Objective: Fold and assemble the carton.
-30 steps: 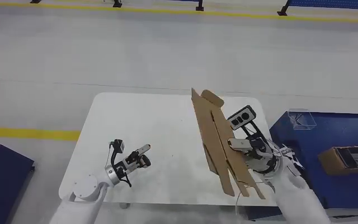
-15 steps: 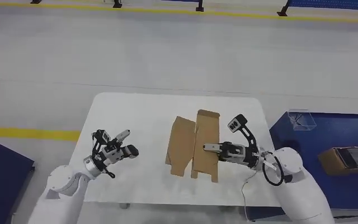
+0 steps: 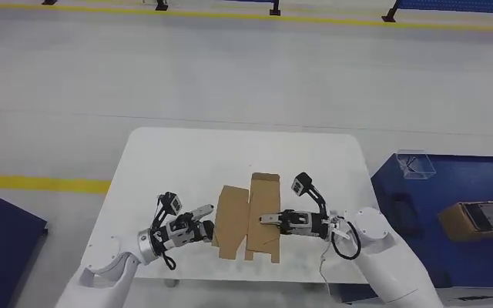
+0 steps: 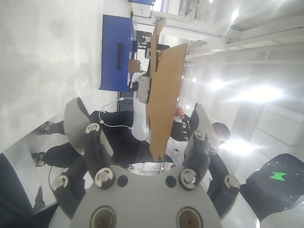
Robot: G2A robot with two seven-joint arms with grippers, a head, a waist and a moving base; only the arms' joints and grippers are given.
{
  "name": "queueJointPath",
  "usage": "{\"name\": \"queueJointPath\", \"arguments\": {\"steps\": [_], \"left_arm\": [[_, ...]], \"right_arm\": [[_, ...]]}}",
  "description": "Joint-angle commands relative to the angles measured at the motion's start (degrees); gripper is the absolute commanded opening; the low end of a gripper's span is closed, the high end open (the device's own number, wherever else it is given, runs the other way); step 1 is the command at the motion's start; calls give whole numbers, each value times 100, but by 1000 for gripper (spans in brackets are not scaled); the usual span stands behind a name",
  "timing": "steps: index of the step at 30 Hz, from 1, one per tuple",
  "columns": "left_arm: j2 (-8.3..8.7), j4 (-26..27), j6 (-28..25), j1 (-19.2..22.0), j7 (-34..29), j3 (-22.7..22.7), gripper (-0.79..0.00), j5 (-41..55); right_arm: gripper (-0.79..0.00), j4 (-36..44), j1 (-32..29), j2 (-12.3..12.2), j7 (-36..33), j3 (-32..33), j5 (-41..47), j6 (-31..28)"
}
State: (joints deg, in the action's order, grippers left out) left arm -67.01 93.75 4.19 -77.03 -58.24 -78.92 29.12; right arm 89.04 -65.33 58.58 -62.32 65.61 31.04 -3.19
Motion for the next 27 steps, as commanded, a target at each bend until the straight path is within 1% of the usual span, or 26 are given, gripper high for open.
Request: {"name": "queueJointPath", "arguments": {"steps": [1,2,4,5,6,8,9,10,11,12,13,19,20,22,25,27], "left_arm": [[1,0,-43,1,15,11,-191,58],[3,5,-65,0,33,23,-237,45],[8,16,-110,-8,80,67,-289,-46],[8,14,-126,-16,99,99,-397,-64],[8,12,-140,-21,113,129,-434,-71],[9,-2,-185,-15,147,185,-573,-134],[10,-18,-197,-6,163,215,-730,-180],[10,-33,-213,4,172,236,-785,-177],[10,-51,-224,16,175,247,-785,-161],[12,-65,-255,25,172,244,-785,-133],[15,-72,-292,23,155,236,-785,-107],[48,-54,-555,-71,8,98,-785,78],[53,-51,-639,-89,20,69,-785,79],[60,-29,-870,-135,26,27,-785,91],[70,-5,-1255,-232,11,3,-785,19],[75,10,-1525,-295,-32,16,-785,-56]], "right_arm": [[-785,-61,44,13,28,-67,-79,19],[-785,-86,64,23,38,-104,-87,23],[-785,-121,101,41,45,-175,-108,30],[-785,-147,120,50,49,-207,-105,33],[-785,-184,150,60,44,-233,-92,29],[-785,-290,225,83,54,-277,-44,-8],[-785,-364,274,95,72,-294,-45,-52],[-785,-364,274,95,72,-294,-45,-52],[-785,-364,274,95,72,-294,-45,-52],[-483,-364,274,95,72,-294,-45,-52],[0,-364,274,95,72,-294,-45,-52],[0,-364,274,95,72,-294,-45,-52],[0,-412,180,115,246,-251,352,37],[0,-596,54,154,383,-113,1327,269],[0,-903,-42,216,312,60,2738,650],[0,-1107,-29,253,273,137,3409,921]]}}
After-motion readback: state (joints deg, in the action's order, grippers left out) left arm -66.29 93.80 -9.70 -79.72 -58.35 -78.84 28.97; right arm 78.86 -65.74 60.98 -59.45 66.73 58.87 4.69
